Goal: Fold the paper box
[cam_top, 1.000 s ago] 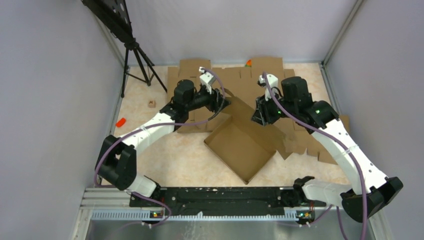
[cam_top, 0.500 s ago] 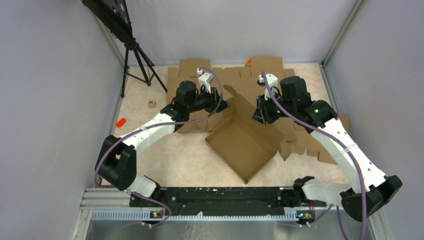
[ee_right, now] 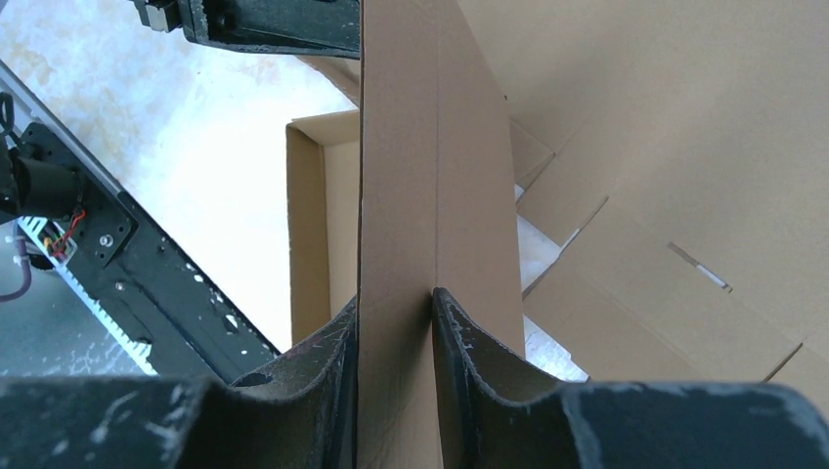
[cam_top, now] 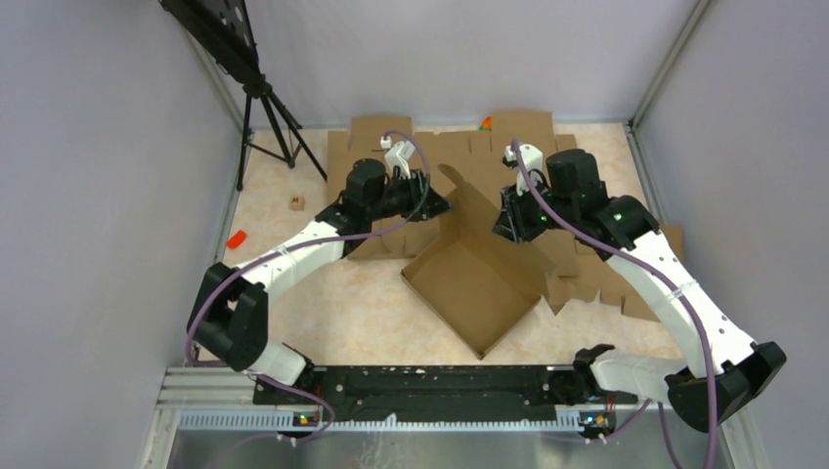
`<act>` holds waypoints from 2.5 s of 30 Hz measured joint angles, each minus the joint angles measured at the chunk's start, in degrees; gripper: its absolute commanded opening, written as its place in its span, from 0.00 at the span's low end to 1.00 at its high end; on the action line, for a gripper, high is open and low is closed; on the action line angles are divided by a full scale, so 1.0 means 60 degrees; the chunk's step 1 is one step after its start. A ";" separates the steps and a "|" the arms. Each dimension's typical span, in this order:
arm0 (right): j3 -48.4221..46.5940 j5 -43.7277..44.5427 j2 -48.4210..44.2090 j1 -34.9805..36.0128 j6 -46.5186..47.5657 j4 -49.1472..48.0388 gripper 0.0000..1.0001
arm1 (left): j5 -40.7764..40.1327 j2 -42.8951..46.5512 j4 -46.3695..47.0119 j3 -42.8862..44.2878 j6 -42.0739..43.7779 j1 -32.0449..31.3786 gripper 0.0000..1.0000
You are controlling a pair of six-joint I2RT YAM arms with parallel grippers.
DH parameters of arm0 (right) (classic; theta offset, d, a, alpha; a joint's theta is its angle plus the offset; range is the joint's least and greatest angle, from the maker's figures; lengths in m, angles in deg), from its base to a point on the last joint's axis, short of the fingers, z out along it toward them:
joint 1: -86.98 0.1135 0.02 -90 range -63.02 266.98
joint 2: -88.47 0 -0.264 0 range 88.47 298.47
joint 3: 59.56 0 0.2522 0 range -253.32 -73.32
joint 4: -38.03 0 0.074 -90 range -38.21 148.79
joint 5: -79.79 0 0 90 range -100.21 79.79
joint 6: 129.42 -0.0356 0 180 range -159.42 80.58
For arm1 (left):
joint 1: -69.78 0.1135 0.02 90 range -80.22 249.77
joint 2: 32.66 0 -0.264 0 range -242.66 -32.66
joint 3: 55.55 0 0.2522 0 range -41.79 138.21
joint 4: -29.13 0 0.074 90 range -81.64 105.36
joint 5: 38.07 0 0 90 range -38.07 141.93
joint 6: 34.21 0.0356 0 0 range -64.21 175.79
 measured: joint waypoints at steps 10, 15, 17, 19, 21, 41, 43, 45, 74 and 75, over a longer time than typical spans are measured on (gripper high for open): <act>0.0007 -0.0004 0.0000 0.0142 -0.0193 0.0015 0.37 | -0.0510 0.0251 0.0583 -0.0736 -0.0025 -0.0393 0.14; 0.0171 -0.0007 0.0000 0.0328 -0.0299 -0.0029 0.58 | -0.1020 0.0433 0.0583 -0.1581 0.0364 -0.0656 0.05; 0.0211 0.0025 -0.0022 0.0361 -0.0346 -0.0051 0.64 | -0.1191 0.0433 0.0441 -0.1770 0.0517 -0.0718 0.04; 0.0211 0.0058 -0.0098 0.0368 -0.0397 -0.0044 0.68 | -0.1359 0.0433 0.0277 -0.1832 0.0656 -0.0758 0.04; 0.0211 0.0149 -0.0302 0.0368 -0.0441 -0.0044 0.75 | -0.1530 0.0437 0.0248 -0.1843 0.0823 -0.0772 0.04; -0.0754 0.3621 -0.3555 0.0382 -0.2419 0.1927 0.67 | -0.1996 0.0492 -0.0055 -0.1858 0.1071 -0.0761 0.05; -0.0721 0.4517 -0.3803 0.0382 -0.3322 0.2277 0.48 | -0.2007 0.0466 -0.0058 -0.1854 0.1075 -0.0761 0.05; -0.0444 0.5231 -0.4244 0.0382 -0.4142 0.2390 0.33 | -0.2022 0.0419 -0.0073 -0.1836 0.1075 -0.0761 0.05; 0.3184 0.6830 -0.6215 0.0382 -0.8699 0.2816 0.36 | -0.1647 0.0255 -0.2044 -0.0153 0.1180 -0.0707 0.06; 0.3249 0.6776 -0.6196 0.0382 -0.8790 0.2648 0.36 | -0.1614 0.0255 -0.2095 -0.0102 0.1180 -0.0703 0.06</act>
